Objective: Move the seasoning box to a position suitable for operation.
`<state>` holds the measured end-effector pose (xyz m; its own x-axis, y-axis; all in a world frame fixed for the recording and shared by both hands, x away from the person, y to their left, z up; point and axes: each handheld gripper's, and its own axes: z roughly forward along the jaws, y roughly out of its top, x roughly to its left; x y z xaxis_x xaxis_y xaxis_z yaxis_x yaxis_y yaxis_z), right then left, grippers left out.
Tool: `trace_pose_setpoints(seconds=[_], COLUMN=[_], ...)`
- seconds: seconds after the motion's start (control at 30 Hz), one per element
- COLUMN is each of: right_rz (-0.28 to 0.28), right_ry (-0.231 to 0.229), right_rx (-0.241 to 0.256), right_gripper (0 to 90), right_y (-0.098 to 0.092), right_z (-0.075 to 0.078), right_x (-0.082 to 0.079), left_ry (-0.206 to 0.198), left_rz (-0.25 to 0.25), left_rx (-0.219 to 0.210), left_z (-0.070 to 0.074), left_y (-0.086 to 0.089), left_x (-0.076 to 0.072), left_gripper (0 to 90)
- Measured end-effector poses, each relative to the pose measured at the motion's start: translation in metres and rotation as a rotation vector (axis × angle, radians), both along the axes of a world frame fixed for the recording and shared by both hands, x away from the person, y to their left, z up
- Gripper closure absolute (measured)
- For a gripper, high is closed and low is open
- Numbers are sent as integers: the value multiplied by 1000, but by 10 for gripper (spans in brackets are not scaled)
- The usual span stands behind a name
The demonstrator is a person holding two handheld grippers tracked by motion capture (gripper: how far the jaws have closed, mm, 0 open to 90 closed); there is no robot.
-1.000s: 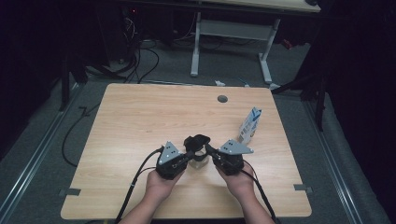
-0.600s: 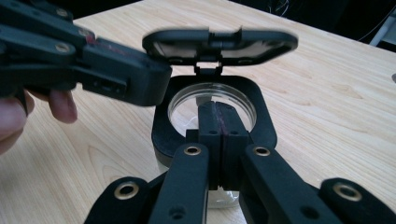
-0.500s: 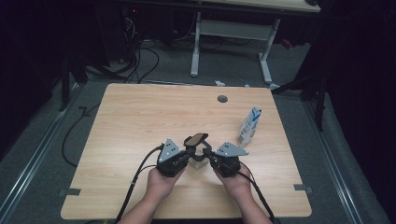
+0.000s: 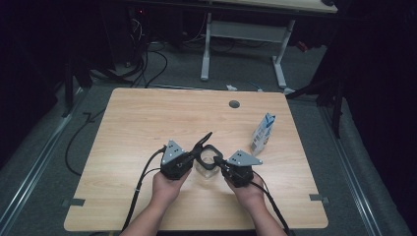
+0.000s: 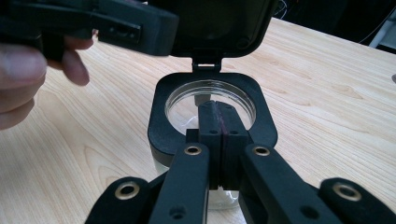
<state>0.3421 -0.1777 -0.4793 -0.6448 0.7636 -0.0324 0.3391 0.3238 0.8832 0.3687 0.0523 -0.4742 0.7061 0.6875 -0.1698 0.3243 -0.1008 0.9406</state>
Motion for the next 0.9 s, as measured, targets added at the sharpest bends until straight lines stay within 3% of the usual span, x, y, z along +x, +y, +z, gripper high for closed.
trace_pose_setpoints(seconds=[0.4,0.9], right_rz=[4,8], right_ry=[1,-2], right_rx=[7,11], right_gripper=[900,900], right_y=[-1,-2], right_z=[-1,-1], right_x=[0,0], left_ry=[2,14], left_rz=[50,57], left_rx=[4,12], left_z=[0,-1], left_y=[7,8], left_x=[9,8], left_gripper=[894,895])
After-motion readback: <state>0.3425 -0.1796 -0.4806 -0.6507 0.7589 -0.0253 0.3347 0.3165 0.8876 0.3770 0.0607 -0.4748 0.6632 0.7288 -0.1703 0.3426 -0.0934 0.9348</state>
